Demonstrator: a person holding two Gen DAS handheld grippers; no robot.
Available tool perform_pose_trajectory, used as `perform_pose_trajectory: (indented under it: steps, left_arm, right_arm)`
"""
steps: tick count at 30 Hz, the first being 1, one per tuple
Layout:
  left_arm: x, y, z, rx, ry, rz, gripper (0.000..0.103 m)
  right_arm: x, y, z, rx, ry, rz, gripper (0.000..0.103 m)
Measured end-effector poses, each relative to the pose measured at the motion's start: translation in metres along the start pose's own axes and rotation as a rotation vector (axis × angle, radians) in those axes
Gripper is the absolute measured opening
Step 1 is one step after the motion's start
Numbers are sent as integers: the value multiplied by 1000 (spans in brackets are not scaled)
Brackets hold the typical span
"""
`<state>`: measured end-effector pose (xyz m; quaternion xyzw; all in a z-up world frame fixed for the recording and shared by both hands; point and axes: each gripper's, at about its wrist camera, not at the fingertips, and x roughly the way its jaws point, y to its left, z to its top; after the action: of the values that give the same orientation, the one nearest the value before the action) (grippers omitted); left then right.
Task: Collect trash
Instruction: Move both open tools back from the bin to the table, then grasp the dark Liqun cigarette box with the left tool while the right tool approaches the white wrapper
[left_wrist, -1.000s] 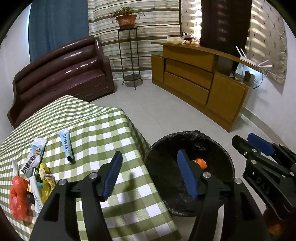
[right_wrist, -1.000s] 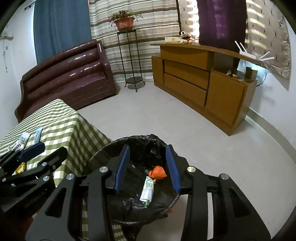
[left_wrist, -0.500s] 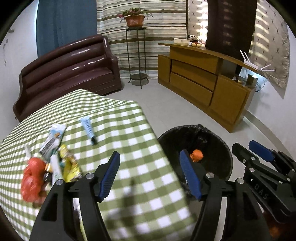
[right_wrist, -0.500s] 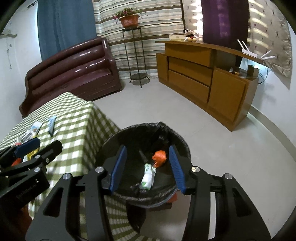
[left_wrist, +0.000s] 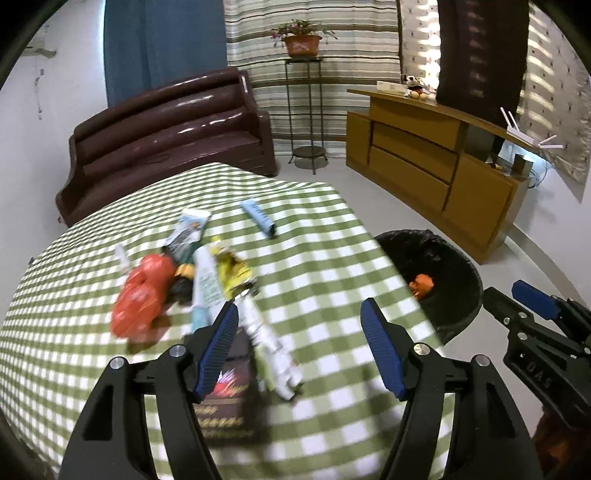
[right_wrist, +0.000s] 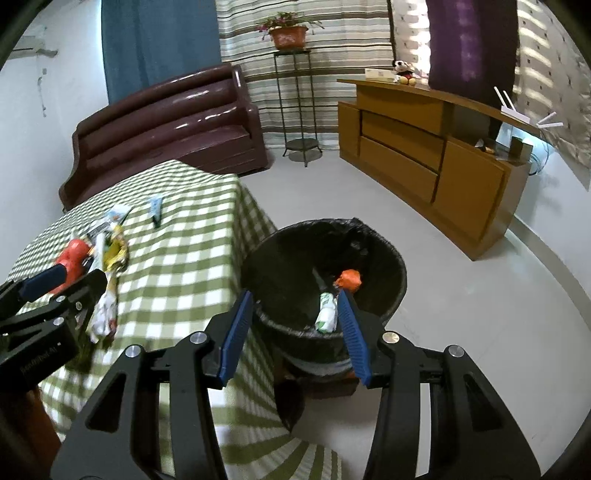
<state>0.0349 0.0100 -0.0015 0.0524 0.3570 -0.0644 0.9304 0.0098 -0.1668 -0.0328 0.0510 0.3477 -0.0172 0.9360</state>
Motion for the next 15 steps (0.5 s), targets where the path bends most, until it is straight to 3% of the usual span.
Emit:
perform_pose_trajectory:
  steps: [15]
  left_arm:
    - [-2,41,-46,-60,67,75,70]
  right_arm:
    - [-17,30,-22,-67,16,33,47]
